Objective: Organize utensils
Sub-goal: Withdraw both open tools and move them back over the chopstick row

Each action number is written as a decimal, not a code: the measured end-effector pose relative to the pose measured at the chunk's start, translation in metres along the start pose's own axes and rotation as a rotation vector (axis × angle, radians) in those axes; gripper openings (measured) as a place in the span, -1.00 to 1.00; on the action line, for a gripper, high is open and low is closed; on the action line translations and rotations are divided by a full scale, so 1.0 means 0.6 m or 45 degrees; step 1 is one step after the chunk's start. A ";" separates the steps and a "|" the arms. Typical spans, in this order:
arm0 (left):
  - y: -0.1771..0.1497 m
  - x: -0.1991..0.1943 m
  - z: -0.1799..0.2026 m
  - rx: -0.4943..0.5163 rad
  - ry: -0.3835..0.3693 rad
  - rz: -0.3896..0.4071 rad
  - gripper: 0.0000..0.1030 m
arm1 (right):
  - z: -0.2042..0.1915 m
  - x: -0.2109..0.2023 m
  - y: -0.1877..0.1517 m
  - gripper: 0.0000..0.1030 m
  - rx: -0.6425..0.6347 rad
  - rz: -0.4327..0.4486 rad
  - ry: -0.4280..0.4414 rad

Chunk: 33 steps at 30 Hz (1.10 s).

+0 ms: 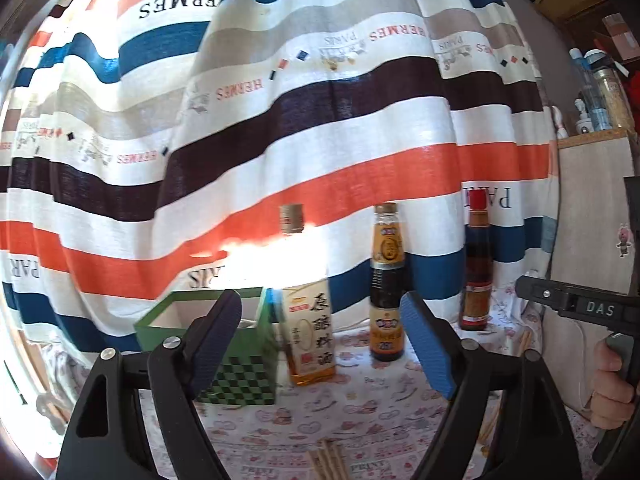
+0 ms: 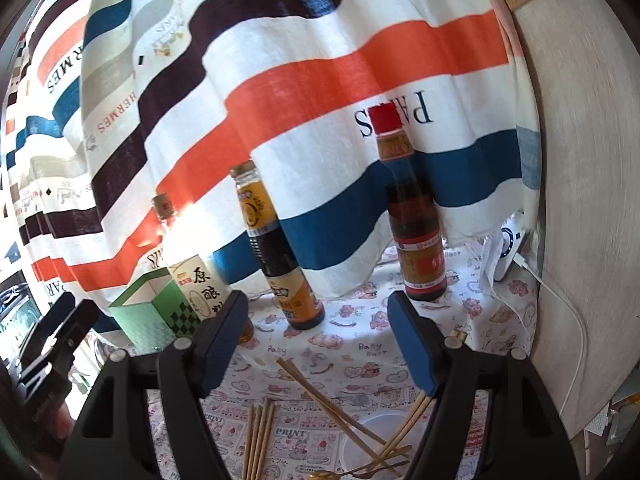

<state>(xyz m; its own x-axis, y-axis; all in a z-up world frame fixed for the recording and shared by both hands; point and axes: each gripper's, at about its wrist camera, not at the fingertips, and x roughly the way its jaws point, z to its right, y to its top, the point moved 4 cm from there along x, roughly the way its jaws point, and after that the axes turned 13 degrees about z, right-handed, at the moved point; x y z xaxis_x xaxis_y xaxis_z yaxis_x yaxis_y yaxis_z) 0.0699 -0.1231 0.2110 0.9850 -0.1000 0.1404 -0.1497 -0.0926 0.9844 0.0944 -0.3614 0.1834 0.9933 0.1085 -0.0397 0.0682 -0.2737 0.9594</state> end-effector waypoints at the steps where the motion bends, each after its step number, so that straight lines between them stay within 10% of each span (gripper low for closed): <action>1: 0.008 -0.012 -0.017 0.000 0.012 0.005 0.59 | -0.009 -0.005 0.001 0.40 -0.025 0.013 0.002; 10: 0.044 -0.079 -0.142 -0.105 0.100 0.058 0.82 | -0.085 -0.043 -0.009 0.48 -0.189 0.085 -0.013; 19: 0.033 -0.088 -0.205 -0.224 -0.020 0.007 0.86 | -0.151 -0.072 -0.038 0.52 -0.294 0.084 -0.014; 26: -0.032 -0.086 -0.215 -0.196 0.025 -0.012 0.88 | -0.195 -0.061 -0.055 0.52 -0.343 0.059 -0.022; 33: -0.144 -0.066 -0.259 -0.528 0.027 -0.141 0.88 | -0.215 -0.035 -0.085 0.52 -0.312 0.027 0.005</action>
<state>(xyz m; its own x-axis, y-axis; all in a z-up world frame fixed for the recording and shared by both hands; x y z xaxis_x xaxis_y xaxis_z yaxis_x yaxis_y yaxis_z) 0.0573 0.0430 0.1370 0.9954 -0.0907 0.0296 -0.0005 0.3050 0.9523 0.0583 -0.2265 0.1715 0.9939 0.1089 -0.0182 0.0223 -0.0358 0.9991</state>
